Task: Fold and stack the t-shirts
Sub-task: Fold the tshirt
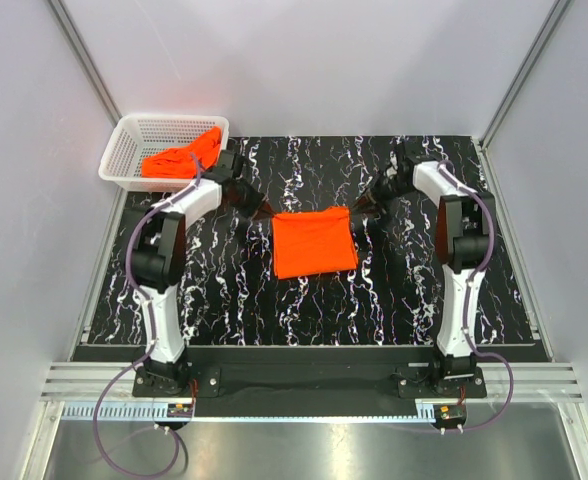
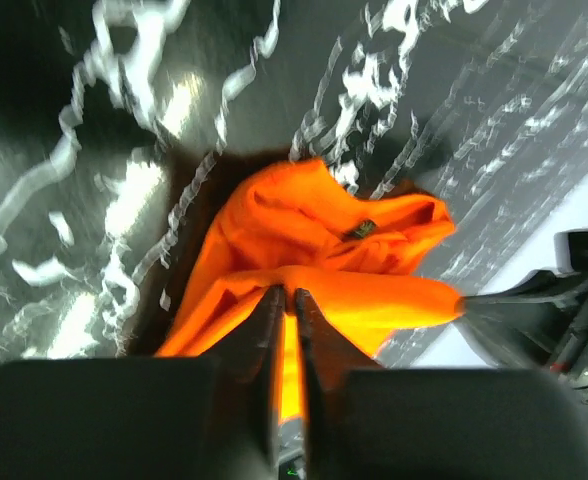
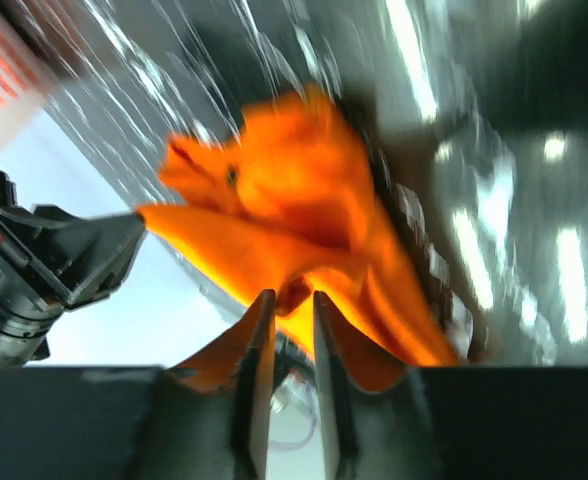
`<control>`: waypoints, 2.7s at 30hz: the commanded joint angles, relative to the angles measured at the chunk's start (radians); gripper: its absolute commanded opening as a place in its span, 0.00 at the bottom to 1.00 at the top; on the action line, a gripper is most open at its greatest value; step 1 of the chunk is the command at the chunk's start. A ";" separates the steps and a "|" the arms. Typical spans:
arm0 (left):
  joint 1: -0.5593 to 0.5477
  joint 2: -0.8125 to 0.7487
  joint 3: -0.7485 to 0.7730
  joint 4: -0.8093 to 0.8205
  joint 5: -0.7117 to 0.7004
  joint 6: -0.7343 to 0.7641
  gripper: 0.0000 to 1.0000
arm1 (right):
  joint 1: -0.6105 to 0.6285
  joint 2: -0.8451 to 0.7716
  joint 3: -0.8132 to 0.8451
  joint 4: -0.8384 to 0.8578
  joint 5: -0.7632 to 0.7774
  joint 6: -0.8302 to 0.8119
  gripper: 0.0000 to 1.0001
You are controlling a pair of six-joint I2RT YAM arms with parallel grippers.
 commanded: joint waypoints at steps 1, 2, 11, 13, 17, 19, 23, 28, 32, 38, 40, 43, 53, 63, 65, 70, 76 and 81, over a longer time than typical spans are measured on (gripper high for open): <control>0.026 0.058 0.139 -0.030 -0.027 0.147 0.18 | -0.049 0.090 0.162 0.040 0.026 -0.086 0.29; 0.026 0.080 0.179 -0.109 -0.037 0.216 0.21 | -0.055 0.104 0.184 0.036 0.023 -0.093 0.32; -0.026 -0.141 0.100 -0.127 -0.082 0.396 0.53 | -0.009 -0.158 0.006 0.046 0.020 -0.207 0.54; -0.052 -0.156 0.062 -0.095 -0.018 0.400 0.46 | 0.009 -0.195 -0.060 0.091 -0.009 -0.212 0.54; -0.081 -0.135 -0.015 0.102 0.119 0.336 0.39 | 0.054 -0.166 -0.138 0.288 -0.174 -0.102 0.44; -0.087 -0.109 -0.050 0.221 0.177 0.295 0.37 | 0.068 -0.134 -0.161 0.366 -0.213 -0.055 0.36; -0.089 -0.037 -0.040 0.309 0.238 0.259 0.33 | 0.069 -0.020 -0.175 0.552 -0.270 0.015 0.27; -0.091 -0.037 -0.040 0.359 0.277 0.242 0.33 | 0.057 0.147 -0.062 0.600 -0.281 0.003 0.25; -0.104 -0.074 -0.110 0.367 0.301 0.253 0.33 | 0.030 0.256 0.047 0.637 -0.279 0.047 0.24; -0.118 -0.104 -0.152 0.367 0.315 0.273 0.36 | 0.017 0.281 0.081 0.638 -0.302 0.118 0.28; -0.118 -0.081 -0.127 0.366 0.323 0.275 0.38 | 0.017 0.223 0.058 0.634 -0.305 0.138 0.32; -0.118 -0.025 -0.048 0.369 0.337 0.269 0.39 | 0.017 0.106 0.002 0.579 -0.307 0.134 0.46; -0.129 0.237 0.158 0.608 0.410 0.081 0.38 | 0.020 -0.152 -0.336 0.476 -0.319 -0.026 0.49; -0.107 0.383 0.339 0.456 0.381 0.185 0.38 | 0.017 -0.045 -0.433 0.529 -0.350 -0.074 0.16; -0.097 0.388 0.364 0.422 0.375 0.193 0.38 | 0.011 -0.064 -0.430 0.517 -0.328 -0.074 0.16; -0.101 0.289 0.318 0.372 0.352 0.222 0.38 | 0.016 -0.193 -0.394 0.402 -0.314 -0.106 0.17; -0.153 0.083 0.117 0.396 0.343 0.233 0.39 | 0.060 -0.238 -0.460 0.402 -0.342 -0.104 0.18; -0.180 -0.015 -0.039 0.451 0.350 0.210 0.38 | 0.069 -0.152 -0.546 0.457 -0.316 -0.139 0.17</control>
